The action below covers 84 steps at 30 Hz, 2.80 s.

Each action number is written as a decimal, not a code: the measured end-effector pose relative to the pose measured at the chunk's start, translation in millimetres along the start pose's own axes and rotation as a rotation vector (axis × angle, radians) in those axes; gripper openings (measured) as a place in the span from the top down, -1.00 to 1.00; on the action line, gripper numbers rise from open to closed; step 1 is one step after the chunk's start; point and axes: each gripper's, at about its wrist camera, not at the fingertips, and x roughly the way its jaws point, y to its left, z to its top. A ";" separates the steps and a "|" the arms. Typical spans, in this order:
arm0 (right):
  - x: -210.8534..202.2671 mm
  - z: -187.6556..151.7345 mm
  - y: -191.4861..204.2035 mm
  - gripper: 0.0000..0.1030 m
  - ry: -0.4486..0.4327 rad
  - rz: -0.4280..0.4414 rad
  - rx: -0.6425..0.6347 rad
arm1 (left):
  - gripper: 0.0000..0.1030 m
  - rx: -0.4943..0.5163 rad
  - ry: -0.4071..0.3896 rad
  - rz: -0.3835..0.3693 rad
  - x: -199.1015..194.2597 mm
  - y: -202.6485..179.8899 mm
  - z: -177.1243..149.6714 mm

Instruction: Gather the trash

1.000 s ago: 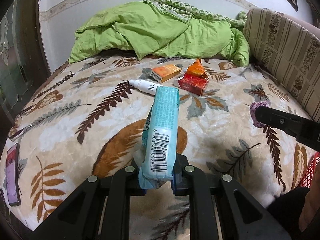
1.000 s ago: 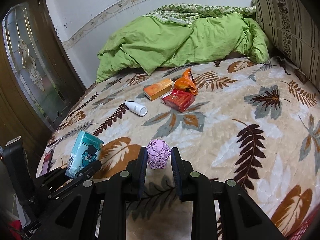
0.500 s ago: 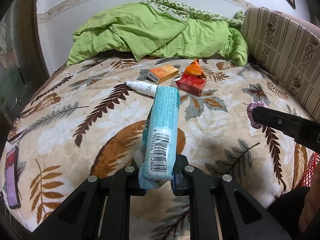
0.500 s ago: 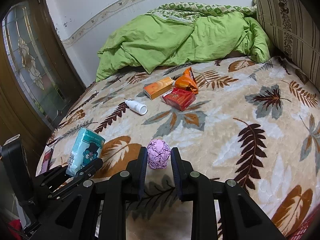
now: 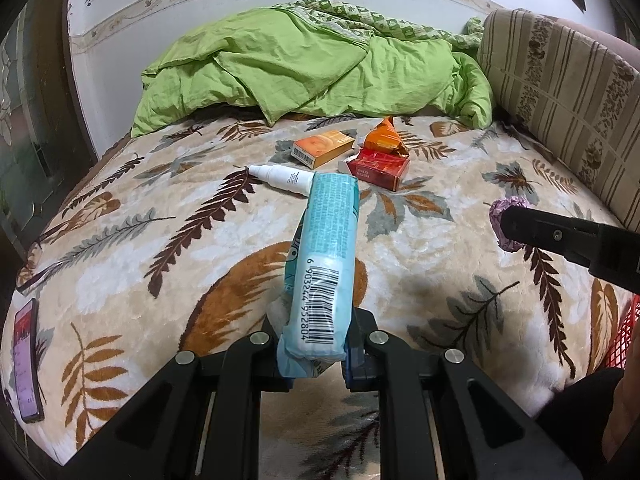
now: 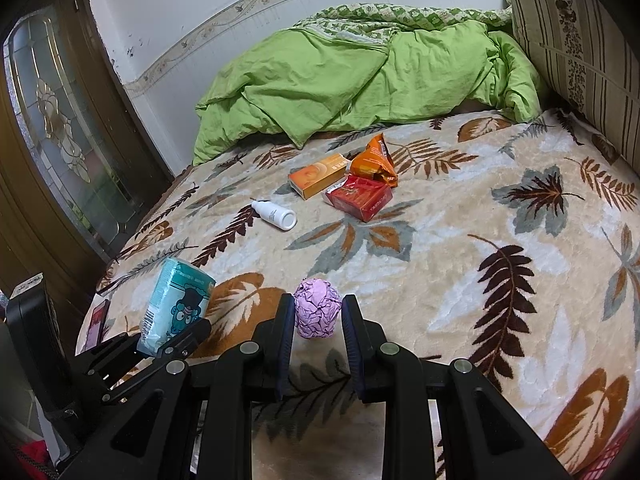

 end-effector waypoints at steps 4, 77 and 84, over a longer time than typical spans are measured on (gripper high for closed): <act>0.2 -0.2 0.0 0.51 0.001 0.001 0.000 | 0.70 0.000 -0.001 -0.001 0.1 -0.3 -0.2; -0.5 0.8 -3.4 0.51 0.000 0.016 0.014 | 0.70 0.023 -0.002 -0.028 -0.2 -8.0 -2.0; -0.3 0.6 -3.0 0.51 -0.001 0.017 0.015 | 0.70 0.024 -0.002 -0.025 -0.3 -7.8 -1.9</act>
